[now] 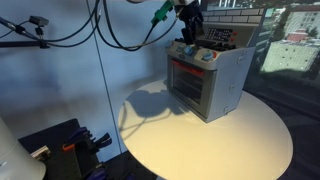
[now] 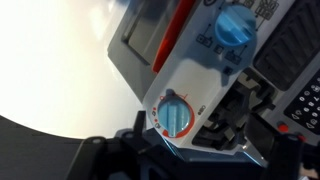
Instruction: Turn the far right switch to the right
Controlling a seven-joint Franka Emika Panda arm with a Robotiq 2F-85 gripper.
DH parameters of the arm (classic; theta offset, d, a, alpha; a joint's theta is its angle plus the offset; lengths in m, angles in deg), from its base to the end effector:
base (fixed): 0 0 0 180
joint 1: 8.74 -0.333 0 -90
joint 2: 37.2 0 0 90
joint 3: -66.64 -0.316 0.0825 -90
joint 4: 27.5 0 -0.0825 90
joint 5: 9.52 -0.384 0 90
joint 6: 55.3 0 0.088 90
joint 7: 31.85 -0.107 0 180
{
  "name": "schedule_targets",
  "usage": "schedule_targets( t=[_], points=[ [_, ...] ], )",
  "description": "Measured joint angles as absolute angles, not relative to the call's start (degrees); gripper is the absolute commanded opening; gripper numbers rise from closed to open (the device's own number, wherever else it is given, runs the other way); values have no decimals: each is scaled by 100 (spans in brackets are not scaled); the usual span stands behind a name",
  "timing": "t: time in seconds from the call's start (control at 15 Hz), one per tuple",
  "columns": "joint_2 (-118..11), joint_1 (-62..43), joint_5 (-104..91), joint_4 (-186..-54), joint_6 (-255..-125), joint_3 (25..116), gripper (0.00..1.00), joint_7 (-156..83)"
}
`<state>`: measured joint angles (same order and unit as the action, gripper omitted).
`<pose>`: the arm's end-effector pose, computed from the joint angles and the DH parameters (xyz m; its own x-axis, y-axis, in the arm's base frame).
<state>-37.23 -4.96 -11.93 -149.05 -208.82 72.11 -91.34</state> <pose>0.5765 -0.0952 0.4739 0.2649 -0.9346 0.2374 -0.8086 -0.3494 -0.4734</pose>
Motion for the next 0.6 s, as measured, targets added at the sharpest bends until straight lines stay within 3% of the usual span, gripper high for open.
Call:
schedule_targets(
  t=[0.6],
  points=[
    [-3031, -481, -1146, -14891, -18272, 7203, 100, -7671]
  ],
)
